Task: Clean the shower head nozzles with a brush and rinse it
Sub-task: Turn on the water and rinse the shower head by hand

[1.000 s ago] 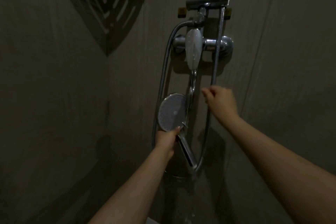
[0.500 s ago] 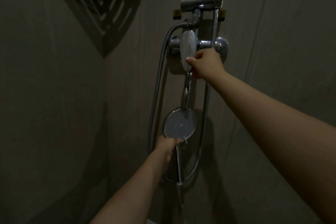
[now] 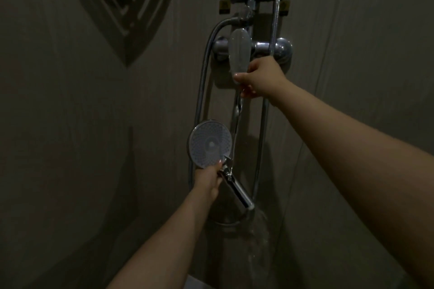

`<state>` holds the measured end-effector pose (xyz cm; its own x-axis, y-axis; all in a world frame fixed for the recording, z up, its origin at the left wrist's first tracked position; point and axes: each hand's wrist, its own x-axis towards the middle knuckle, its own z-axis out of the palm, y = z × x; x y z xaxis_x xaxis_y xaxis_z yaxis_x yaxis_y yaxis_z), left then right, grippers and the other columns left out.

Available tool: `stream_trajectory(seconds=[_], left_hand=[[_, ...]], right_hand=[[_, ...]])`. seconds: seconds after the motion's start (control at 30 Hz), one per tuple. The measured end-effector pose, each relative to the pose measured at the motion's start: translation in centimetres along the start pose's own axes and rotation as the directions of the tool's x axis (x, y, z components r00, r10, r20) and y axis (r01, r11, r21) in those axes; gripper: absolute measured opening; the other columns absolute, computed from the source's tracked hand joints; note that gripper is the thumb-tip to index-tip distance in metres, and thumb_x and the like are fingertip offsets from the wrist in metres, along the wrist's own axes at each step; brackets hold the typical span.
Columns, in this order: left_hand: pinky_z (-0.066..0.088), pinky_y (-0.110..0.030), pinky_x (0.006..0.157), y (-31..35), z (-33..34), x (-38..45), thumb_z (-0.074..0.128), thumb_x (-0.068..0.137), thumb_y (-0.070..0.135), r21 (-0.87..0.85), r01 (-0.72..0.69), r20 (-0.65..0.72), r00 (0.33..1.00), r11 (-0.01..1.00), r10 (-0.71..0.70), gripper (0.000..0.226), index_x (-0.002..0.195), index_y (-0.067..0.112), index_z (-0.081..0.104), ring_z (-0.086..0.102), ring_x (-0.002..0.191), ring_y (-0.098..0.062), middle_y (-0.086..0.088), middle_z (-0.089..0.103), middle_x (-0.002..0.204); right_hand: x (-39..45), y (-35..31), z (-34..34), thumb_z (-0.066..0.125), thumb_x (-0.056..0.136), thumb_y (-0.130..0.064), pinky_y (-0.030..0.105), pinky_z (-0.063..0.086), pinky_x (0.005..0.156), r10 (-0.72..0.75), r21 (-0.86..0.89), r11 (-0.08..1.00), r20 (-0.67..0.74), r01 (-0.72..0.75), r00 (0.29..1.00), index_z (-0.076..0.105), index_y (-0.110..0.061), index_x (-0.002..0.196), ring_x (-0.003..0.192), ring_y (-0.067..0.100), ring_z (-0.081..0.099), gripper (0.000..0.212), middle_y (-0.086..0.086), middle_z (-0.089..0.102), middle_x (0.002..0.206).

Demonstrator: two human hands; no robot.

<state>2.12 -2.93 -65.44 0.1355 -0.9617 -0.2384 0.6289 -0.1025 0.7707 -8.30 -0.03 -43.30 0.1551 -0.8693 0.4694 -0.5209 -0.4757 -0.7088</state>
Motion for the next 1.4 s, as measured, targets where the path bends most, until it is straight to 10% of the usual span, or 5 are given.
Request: stream_trajectory(seconds=[0.3, 0.43, 0.53, 0.7, 1.4], left_hand=[[0.047, -0.04, 0.096, 1.8, -0.4, -1.0, 0.062, 0.079, -0.009, -0.007, -0.268, -0.142, 0.954, 0.963, 0.264, 0.038, 0.116, -0.011, 0.057, 0.057, 0.1, -0.026, -0.018, 0.061, 0.111], [0.043, -0.048, 0.104, 3.2, -1.9, -1.0, 0.064, 0.078, -0.005, 0.107, -0.276, -0.076, 0.956, 0.955, 0.285, 0.027, 0.101, 0.007, 0.065, 0.059, 0.108, -0.032, -0.018, 0.063, 0.115], [0.047, -0.043, 0.097, 4.1, -3.4, -2.2, 0.055, 0.083, -0.012, 0.147, -0.296, 0.001, 0.954, 0.944, 0.299, 0.037, 0.119, -0.003, 0.056, 0.06, 0.1, -0.03, -0.016, 0.062, 0.113], [0.045, -0.041, 0.098, 4.6, -5.6, -3.5, 0.054, 0.079, -0.019, 0.296, -0.301, 0.065, 0.953, 0.907, 0.295, 0.047, 0.124, -0.004, 0.053, 0.055, 0.103, -0.027, -0.022, 0.057, 0.124], [0.046, -0.031, 0.09, 8.3, -8.9, -3.6, 0.07, 0.075, -0.002, 0.666, -0.267, 0.001, 0.934, 0.696, 0.358, 0.041, 0.115, -0.003, 0.06, 0.059, 0.112, -0.031, -0.02, 0.063, 0.119]], right_hand=[[-1.5, 1.7, 2.7, 0.061, 0.086, -0.04, 0.03, 0.052, 0.062, 0.044, -0.166, 0.983, -0.21, -0.08, 0.977, 0.058, -0.01, 0.06, 0.054, 0.017, 0.059, 0.039, 0.004, 0.058, 0.057], [-5.4, 2.8, 6.3, 0.071, 0.078, -0.031, 0.022, 0.046, 0.064, -0.104, -0.43, 0.892, 0.1, 0.138, 0.989, 0.054, -0.018, 0.092, 0.076, 0.009, 0.055, 0.025, -0.002, 0.057, 0.088], [-6.3, 2.5, 7.3, 0.072, 0.076, -0.026, 0.027, 0.047, 0.077, -0.315, -0.56, 0.766, 0.1, 0.314, 0.944, 0.046, -0.017, 0.117, 0.1, 0.014, 0.055, 0.049, 0.001, 0.051, 0.118], [-5.9, 2.5, 8.7, 0.063, 0.083, -0.02, 0.031, 0.045, 0.077, -0.126, -0.585, 0.742, 0.359, 0.328, 0.925, 0.056, -0.016, 0.11, 0.104, 0.024, 0.059, 0.028, 0.006, 0.062, 0.11], [-6.3, 2.2, 12.1, 0.058, 0.086, -0.018, 0.025, 0.038, 0.075, -0.12, -0.464, 0.859, 0.231, 0.218, 0.965, 0.056, -0.012, 0.102, 0.1, 0.024, 0.059, 0.017, 0.009, 0.062, 0.108]])
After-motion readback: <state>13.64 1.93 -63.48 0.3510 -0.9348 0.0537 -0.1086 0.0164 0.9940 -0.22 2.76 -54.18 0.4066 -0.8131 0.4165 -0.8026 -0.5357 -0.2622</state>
